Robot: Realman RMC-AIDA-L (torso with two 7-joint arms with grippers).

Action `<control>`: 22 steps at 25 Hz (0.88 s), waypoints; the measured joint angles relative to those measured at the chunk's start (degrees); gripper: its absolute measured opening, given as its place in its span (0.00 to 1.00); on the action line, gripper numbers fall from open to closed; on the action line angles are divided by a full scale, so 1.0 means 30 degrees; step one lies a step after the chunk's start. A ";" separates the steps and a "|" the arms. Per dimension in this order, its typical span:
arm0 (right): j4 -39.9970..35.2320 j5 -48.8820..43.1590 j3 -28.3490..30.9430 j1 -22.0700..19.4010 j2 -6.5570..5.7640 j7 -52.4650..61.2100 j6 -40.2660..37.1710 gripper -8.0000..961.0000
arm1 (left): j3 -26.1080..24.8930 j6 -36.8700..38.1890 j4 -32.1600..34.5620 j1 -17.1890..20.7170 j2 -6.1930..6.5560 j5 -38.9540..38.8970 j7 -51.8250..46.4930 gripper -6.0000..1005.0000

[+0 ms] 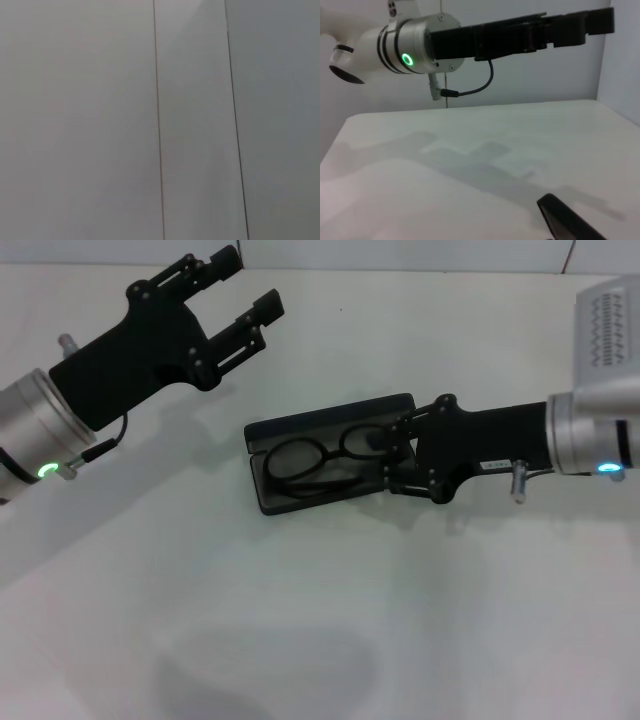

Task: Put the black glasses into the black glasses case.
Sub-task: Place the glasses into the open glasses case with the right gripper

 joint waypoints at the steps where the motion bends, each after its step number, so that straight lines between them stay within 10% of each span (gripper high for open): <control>1: 0.0538 0.0019 -0.0036 0.0374 0.0004 -0.0008 0.0141 0.36 | -0.0002 0.0001 -0.0303 -0.0238 -0.0014 0.0014 0.0133 0.66; 22: 0.1228 0.1963 -0.4150 0.1365 0.0013 -0.1345 0.4484 0.36 | -0.0002 0.0077 -0.0685 -0.0582 -0.0019 0.0190 0.0497 0.66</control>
